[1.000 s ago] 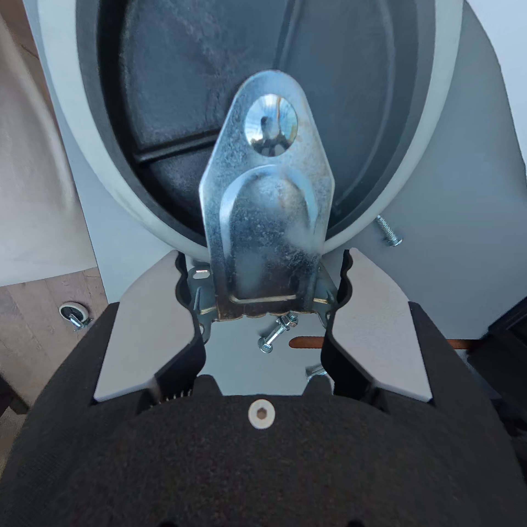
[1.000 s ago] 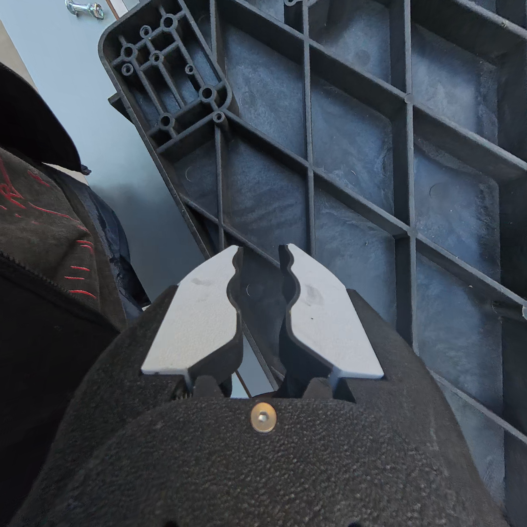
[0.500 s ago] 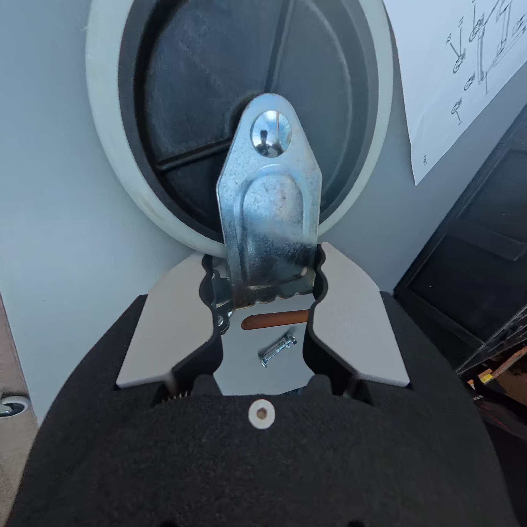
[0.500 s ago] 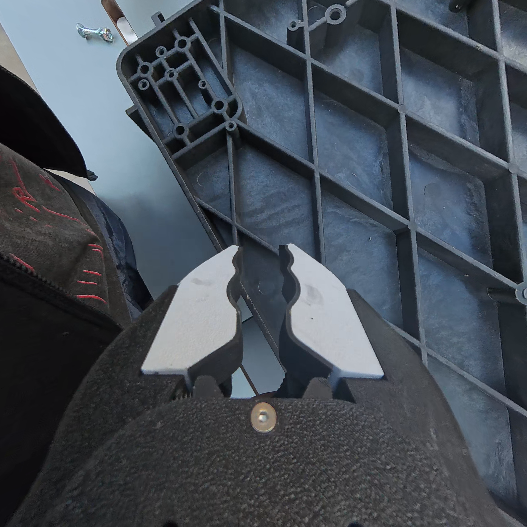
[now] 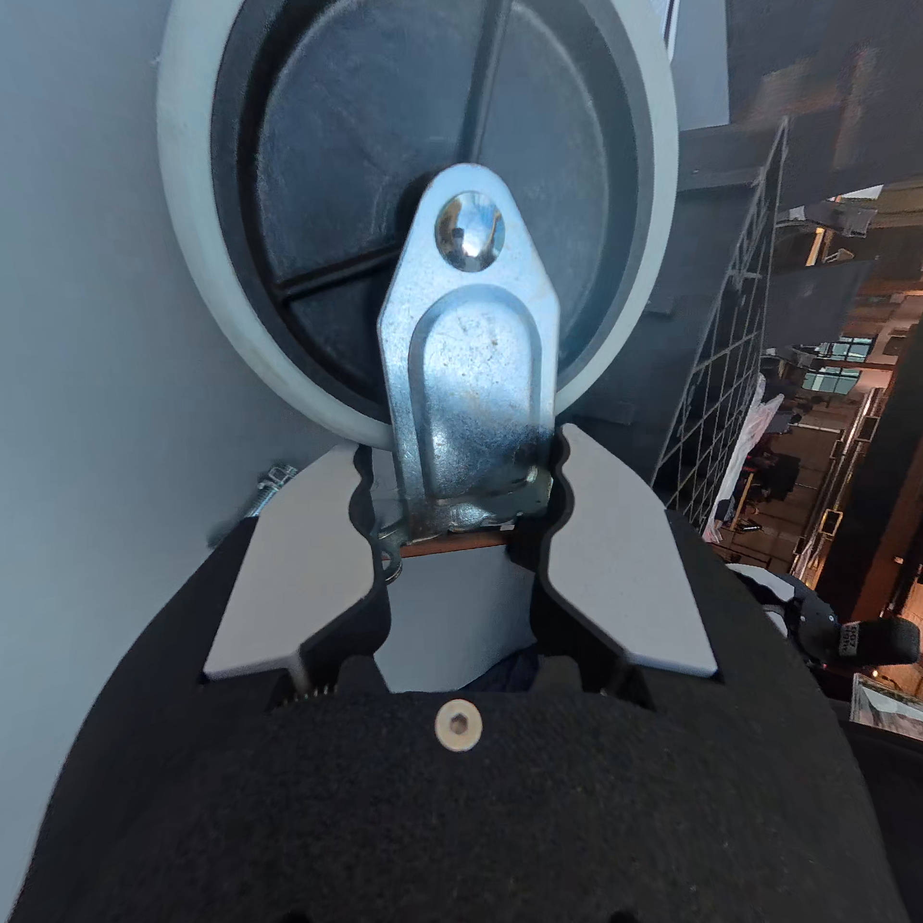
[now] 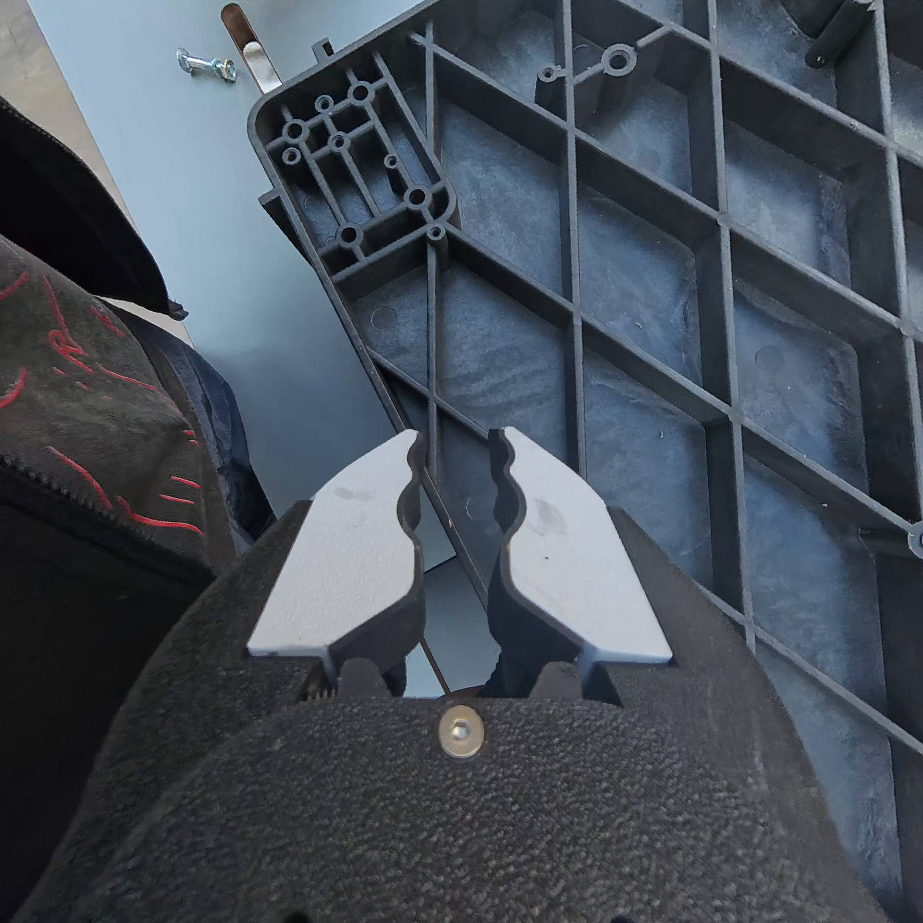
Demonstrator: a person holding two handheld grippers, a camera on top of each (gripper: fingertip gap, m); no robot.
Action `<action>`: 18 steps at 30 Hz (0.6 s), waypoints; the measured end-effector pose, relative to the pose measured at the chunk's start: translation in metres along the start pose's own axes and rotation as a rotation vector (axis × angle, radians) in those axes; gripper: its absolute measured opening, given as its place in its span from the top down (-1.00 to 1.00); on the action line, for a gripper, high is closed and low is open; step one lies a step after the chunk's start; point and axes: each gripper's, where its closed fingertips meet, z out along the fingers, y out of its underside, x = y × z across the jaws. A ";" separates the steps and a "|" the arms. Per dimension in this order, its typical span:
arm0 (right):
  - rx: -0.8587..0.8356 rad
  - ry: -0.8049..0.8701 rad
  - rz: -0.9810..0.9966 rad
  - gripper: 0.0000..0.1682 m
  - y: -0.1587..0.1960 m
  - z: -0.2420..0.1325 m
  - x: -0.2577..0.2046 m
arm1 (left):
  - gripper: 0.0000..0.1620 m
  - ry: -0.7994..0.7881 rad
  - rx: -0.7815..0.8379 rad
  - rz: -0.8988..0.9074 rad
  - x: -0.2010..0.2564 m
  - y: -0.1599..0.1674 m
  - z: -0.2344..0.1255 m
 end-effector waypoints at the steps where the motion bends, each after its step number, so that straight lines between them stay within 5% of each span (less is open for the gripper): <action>1: 0.004 -0.001 -0.002 0.70 -0.001 0.000 0.000 | 0.15 0.039 0.016 0.013 0.012 -0.002 -0.001; 9: 0.062 -0.007 -0.062 0.70 -0.020 0.001 0.000 | 0.16 0.615 0.073 0.066 0.174 0.017 0.013; 13: 0.153 -0.007 -0.130 0.68 -0.060 0.002 0.001 | 0.16 0.991 0.069 0.053 0.263 0.047 0.027; 18: 0.313 0.012 -0.190 0.63 -0.124 -0.007 0.008 | 0.18 1.172 -0.007 0.101 0.329 0.090 0.056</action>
